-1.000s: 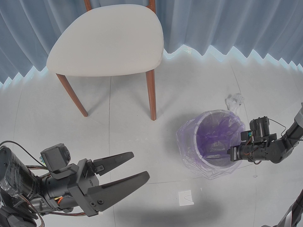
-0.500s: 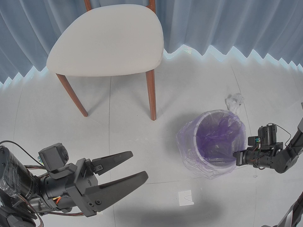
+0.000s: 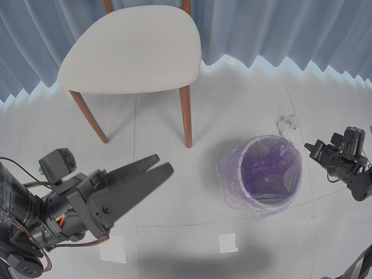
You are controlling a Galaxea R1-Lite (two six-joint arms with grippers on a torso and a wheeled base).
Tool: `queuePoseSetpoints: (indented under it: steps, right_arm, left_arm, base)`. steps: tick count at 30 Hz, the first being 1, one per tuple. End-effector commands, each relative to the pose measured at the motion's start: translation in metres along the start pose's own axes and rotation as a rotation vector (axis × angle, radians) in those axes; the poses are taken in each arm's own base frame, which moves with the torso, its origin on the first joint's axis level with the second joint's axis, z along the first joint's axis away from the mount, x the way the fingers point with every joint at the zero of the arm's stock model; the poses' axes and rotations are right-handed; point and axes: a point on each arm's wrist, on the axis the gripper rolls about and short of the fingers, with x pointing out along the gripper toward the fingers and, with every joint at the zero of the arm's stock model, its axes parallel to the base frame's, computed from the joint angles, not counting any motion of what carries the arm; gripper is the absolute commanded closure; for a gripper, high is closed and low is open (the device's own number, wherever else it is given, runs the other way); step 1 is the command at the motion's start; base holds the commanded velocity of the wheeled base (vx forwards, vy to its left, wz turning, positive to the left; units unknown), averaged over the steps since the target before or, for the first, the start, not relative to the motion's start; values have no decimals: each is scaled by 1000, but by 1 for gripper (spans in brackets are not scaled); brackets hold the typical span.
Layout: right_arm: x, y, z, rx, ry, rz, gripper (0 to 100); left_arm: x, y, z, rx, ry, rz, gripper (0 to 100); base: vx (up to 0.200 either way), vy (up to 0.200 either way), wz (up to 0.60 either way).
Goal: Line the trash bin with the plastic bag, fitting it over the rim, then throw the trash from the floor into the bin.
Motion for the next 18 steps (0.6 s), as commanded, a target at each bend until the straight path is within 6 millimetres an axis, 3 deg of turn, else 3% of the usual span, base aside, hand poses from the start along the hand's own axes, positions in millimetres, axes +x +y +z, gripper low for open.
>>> queuePoseSetpoints:
  steps: [1,17,18]
  right_arm:
    - [-13,-17,26,114,-75,8,100]
    - [10,-37,5,149,-15,0,100]
    - [10,-37,4,141,-17,4,0]
  left_arm:
    - [-1,1,20,11,-78,-1,0]
    - [-7,-1,32,26,-107,-16,0]
    - [-7,0,32,28,-104,-15,0]
  base:
    - [0,-200,0]
    - [0,-200,0]
    - [0,-200,0]
